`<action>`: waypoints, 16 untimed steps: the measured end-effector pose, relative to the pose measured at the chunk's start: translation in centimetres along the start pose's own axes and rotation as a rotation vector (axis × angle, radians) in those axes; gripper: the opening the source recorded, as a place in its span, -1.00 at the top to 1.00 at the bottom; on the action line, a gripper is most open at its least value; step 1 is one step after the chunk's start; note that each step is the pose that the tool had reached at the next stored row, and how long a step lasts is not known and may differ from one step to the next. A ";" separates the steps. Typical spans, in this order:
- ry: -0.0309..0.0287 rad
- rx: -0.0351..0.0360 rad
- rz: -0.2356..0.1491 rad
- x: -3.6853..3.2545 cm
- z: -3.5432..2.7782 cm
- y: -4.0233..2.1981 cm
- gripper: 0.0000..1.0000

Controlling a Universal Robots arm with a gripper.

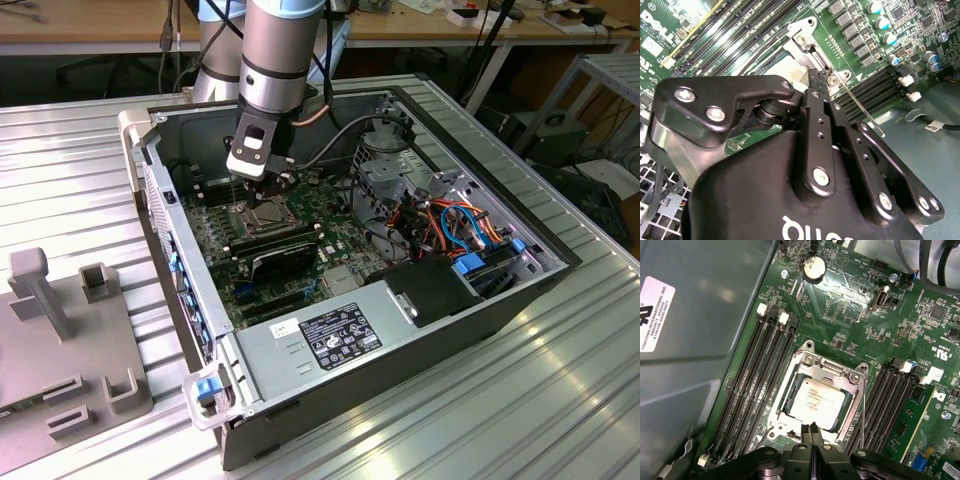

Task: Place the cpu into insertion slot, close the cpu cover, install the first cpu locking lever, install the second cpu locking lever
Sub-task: 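Install the first cpu locking lever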

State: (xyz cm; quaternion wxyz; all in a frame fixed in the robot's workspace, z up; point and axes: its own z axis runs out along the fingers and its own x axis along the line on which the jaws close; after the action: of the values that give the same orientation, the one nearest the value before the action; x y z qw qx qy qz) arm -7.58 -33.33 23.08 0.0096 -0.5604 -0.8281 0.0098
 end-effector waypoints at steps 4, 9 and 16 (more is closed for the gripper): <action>-0.0009 0.0002 -0.038 0.00 0.00 -0.01 0.79; -0.0036 0.0006 -0.141 0.00 0.00 -0.01 0.79; -0.0043 0.0008 -0.163 0.01 -1.05 -0.03 0.79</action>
State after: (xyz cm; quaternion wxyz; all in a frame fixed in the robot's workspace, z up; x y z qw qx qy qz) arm -7.59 -33.33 24.13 0.0088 -0.4913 -0.8709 0.0105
